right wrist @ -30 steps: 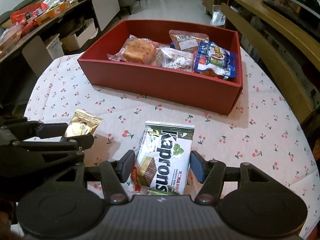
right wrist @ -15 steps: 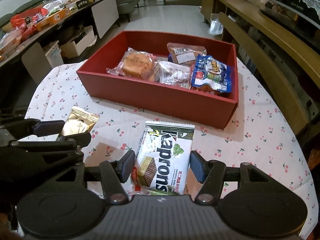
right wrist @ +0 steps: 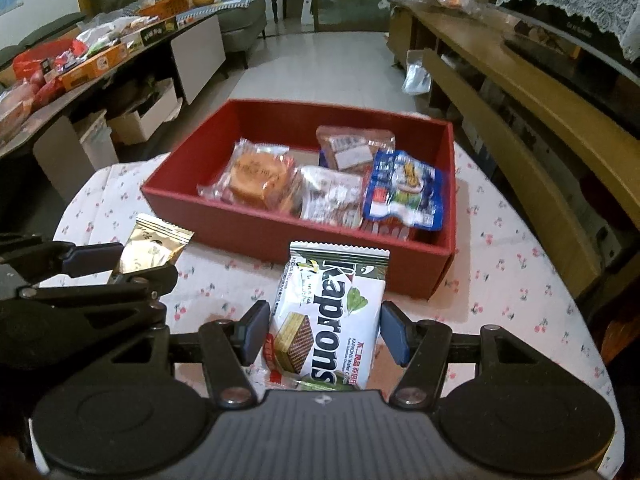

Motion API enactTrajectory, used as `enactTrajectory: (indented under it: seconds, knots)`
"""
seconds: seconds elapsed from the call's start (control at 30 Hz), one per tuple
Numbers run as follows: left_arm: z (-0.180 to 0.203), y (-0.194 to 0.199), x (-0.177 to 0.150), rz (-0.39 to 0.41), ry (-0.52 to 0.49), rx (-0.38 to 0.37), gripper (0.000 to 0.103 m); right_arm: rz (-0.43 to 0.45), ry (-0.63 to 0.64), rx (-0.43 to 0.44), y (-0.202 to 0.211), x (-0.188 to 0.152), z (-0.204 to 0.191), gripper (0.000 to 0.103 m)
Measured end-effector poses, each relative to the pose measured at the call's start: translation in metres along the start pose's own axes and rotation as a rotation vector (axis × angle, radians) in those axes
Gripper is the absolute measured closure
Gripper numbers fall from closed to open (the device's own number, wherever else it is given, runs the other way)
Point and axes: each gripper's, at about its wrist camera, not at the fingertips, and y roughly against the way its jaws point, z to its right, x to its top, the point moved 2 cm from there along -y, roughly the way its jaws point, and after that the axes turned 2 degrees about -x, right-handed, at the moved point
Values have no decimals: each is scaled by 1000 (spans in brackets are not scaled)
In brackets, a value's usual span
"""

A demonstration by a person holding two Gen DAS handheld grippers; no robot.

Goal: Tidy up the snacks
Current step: 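Lift both held snacks and carry them over the red box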

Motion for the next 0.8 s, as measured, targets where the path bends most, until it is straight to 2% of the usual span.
enactTrajectory:
  seconds: [0.43,0.8]
  knots:
    - [2,-5,46,74,16,-10,55,73,-84,-20,-1,41,17,30]
    - [-1,-29,81,93,27,0,55,81,-115,-37,-28,80,29,30]
